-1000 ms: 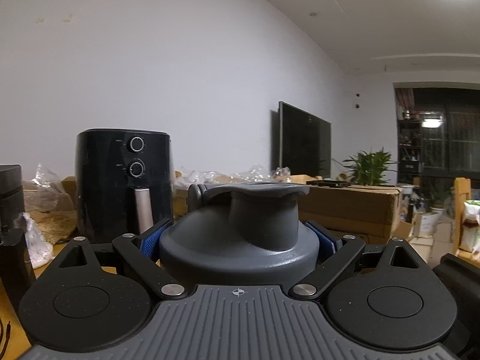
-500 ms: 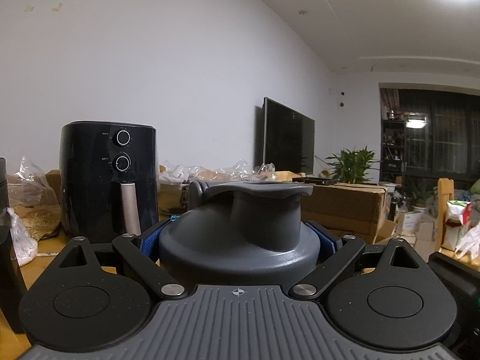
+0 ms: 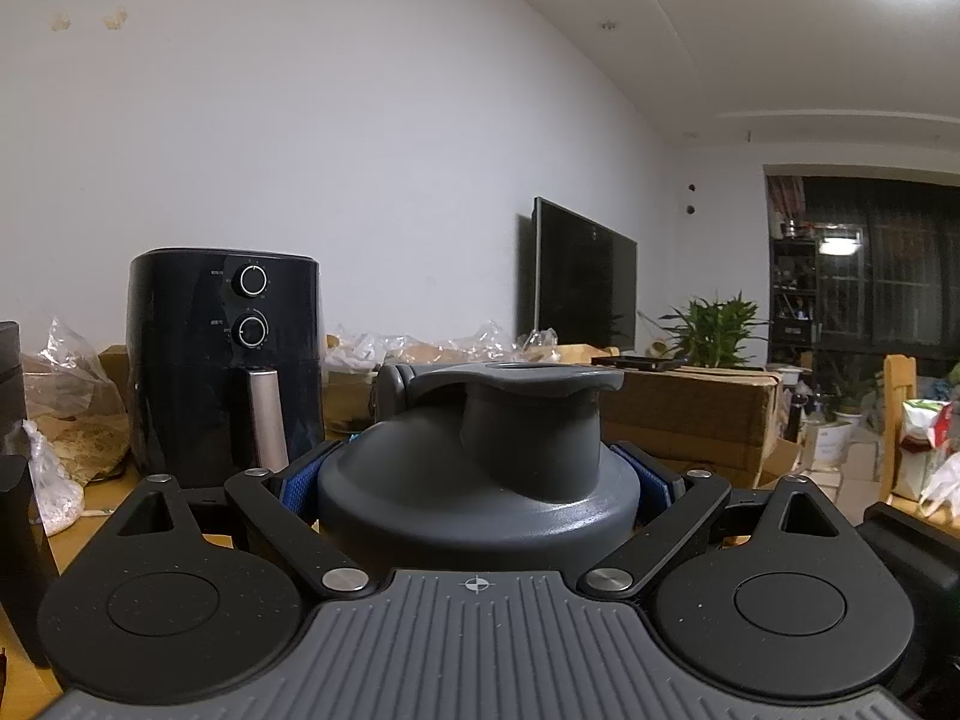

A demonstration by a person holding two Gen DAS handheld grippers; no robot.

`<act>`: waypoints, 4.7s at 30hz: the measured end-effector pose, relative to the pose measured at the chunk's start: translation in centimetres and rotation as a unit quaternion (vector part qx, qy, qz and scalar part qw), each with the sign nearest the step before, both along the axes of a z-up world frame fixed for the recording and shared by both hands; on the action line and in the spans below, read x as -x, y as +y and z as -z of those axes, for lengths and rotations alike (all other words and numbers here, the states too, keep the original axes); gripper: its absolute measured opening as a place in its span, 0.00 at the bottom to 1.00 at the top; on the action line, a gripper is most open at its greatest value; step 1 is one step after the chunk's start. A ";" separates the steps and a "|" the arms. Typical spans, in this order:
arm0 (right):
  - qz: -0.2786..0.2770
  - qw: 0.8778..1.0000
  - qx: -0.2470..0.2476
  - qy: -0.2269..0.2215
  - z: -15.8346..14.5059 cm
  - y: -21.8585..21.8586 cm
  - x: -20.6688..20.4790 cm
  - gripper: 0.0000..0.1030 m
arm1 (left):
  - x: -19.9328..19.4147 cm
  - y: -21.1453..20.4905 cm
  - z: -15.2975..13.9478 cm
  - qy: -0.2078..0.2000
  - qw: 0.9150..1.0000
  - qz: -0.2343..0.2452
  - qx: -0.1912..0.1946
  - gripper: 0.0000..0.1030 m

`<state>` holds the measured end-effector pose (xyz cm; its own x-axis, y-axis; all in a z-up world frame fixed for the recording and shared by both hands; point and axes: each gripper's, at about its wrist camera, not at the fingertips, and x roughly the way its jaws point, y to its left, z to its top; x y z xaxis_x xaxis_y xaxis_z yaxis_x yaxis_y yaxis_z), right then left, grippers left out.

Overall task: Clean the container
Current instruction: 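Rub the blue cloth up the bottle side with right tool while left tool holds bottle, then press the cloth under the bottle base with right tool while left tool lowers bottle, then wipe the cloth up the bottle side with right tool while left tool raises bottle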

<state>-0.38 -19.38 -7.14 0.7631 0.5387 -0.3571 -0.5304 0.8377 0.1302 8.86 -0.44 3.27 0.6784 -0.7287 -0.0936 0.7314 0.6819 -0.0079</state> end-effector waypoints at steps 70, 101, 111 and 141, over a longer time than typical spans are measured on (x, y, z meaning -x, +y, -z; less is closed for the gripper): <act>0.009 0.994 -0.038 -0.102 -7.9 -0.5 1.9 0.12 | 0.2 -0.5 -0.1 0.001 1.000 -0.013 -0.022 0.92; 0.007 0.995 -0.041 -0.095 -7.6 -0.7 1.5 0.15 | 0.0 -0.4 0.2 -0.001 1.000 -0.012 -0.021 0.92; 0.004 0.997 -0.032 -0.077 -6.3 -0.6 1.1 0.15 | 0.0 -0.4 0.1 -0.001 1.000 -0.011 -0.021 0.92; -0.001 1.000 -0.005 0.006 -0.4 0.1 -0.2 0.13 | 0.1 -0.5 0.0 -0.005 1.000 -0.012 -0.018 0.92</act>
<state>-0.20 -19.27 -6.69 0.7573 0.5436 -0.3619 -0.5305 0.8353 0.1445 8.72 -0.98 3.31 0.6971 -0.7081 -0.1124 0.7144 0.6993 0.0252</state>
